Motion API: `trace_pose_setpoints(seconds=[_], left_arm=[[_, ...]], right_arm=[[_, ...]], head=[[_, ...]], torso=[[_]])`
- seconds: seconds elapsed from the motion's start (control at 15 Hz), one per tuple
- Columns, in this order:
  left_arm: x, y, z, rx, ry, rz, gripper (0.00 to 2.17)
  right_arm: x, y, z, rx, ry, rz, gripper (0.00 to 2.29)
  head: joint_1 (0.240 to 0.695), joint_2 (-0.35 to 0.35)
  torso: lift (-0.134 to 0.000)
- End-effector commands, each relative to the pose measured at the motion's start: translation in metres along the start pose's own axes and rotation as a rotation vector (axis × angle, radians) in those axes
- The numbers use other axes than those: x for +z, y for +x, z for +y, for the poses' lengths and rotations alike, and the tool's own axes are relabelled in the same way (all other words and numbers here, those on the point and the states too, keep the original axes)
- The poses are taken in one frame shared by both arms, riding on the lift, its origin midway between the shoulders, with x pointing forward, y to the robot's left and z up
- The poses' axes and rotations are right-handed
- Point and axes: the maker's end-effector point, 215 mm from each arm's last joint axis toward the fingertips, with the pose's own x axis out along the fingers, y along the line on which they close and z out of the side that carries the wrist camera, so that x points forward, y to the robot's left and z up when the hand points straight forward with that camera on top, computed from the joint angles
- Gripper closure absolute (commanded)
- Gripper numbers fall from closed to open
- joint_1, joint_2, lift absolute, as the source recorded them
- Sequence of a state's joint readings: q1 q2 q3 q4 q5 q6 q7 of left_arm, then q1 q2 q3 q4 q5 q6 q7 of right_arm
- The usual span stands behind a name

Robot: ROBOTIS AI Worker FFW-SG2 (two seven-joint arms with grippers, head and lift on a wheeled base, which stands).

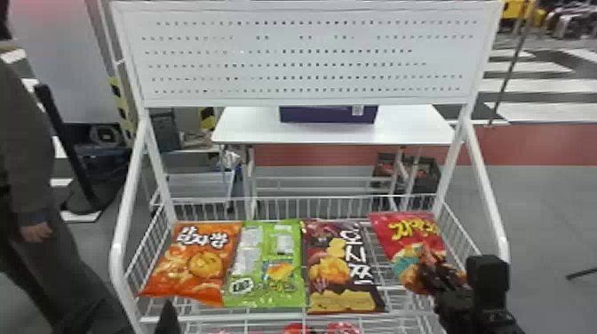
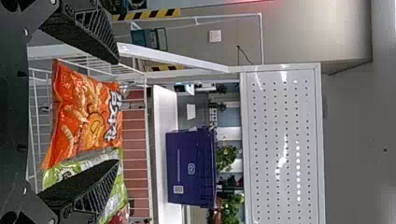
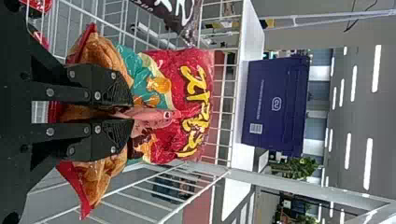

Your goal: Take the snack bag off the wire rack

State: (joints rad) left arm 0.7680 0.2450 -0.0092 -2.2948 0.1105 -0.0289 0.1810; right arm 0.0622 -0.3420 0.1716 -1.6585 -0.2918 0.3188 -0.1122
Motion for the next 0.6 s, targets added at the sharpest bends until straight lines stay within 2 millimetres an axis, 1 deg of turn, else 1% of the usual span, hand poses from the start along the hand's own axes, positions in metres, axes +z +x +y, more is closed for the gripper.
trace_pose_setpoints(seconds=[0.0, 0.13, 0.27, 0.47, 0.53], left_arm=[[0.001, 0.002, 0.000, -0.001, -0.001, -0.002, 0.13], [0.001, 0.003, 0.001, 0.000, 0.002, -0.002, 0.13], [0.001, 0.005, 0.001, 0.000, 0.002, -0.004, 0.13], [0.002, 0.007, 0.002, -0.002, -0.001, -0.009, 0.13], [0.002, 0.007, 0.002, -0.002, -0.003, -0.007, 0.13]], right_arm=[[0.022, -0.008, 0.006, 0.011, 0.006, -0.047, 1.84], [0.042, -0.018, 0.016, 0.033, 0.015, -0.089, 1.84], [0.063, -0.035, 0.030, 0.057, 0.018, -0.134, 1.84], [0.075, -0.070, 0.042, 0.088, 0.029, -0.164, 1.84], [0.078, -0.082, 0.043, 0.091, 0.033, -0.181, 1.84]], head=[[0.499, 0.000], [0.499, 0.000], [0.499, 0.000], [0.499, 0.000], [0.499, 0.000]], torso=[[0.000], [0.000], [0.000], [0.000], [0.000]])
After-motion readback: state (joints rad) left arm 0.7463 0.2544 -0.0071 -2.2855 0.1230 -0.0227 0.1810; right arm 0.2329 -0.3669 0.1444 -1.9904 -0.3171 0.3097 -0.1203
